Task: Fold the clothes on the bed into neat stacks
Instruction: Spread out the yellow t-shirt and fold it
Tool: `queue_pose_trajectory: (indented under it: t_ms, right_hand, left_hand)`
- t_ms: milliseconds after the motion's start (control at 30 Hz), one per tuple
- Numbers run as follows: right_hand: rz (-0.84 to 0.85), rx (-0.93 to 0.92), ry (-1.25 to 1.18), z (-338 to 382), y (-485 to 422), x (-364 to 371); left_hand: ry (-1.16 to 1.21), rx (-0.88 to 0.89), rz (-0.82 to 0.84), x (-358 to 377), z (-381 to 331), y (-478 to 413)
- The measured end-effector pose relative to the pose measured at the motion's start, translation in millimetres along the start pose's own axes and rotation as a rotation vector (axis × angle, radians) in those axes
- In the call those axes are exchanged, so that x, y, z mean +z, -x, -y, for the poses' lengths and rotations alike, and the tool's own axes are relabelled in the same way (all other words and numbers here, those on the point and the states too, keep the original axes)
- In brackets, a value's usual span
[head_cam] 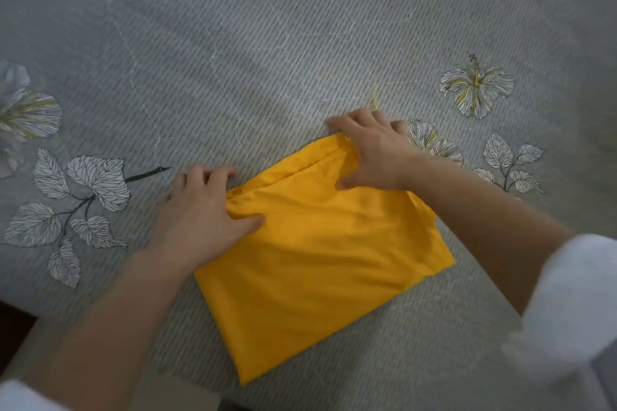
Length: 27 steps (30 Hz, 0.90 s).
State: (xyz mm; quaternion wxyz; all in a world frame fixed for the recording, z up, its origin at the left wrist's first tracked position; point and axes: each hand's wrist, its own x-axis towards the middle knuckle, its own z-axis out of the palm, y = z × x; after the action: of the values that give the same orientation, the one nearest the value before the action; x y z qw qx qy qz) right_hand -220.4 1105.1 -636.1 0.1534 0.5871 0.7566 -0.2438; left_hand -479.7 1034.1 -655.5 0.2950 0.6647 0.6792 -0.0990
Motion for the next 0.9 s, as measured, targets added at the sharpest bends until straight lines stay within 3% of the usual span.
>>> queue_pose_trajectory:
  t_ms: [133, 233, 400, 533, 900]
  right_hand:
    - [0.153, 0.053, 0.027, 3.7, -9.9, 2.5]
    - [0.158, 0.007, 0.073, 6.0, 3.2, 3.9]
    - [0.062, 0.002, -0.108, 1.3, 63.9, -6.7]
    - [-0.076, 0.061, -0.124, 4.3, 135.6, -19.0]
    - [-0.447, 0.488, -0.527, 30.7, 356.1, 10.6]
  left_hand:
    - [0.159, 0.022, 0.098, -0.6, 2.5, -8.4]
    - [0.225, 0.108, 0.142, -3.9, -1.1, -5.4]
    - [0.321, 0.26, 0.142, -26.0, -9.1, 19.7]
    - [0.243, 0.422, 0.139, -56.9, -32.1, 56.5]
    - [0.026, 0.643, 0.076, -96.8, -123.7, 191.5]
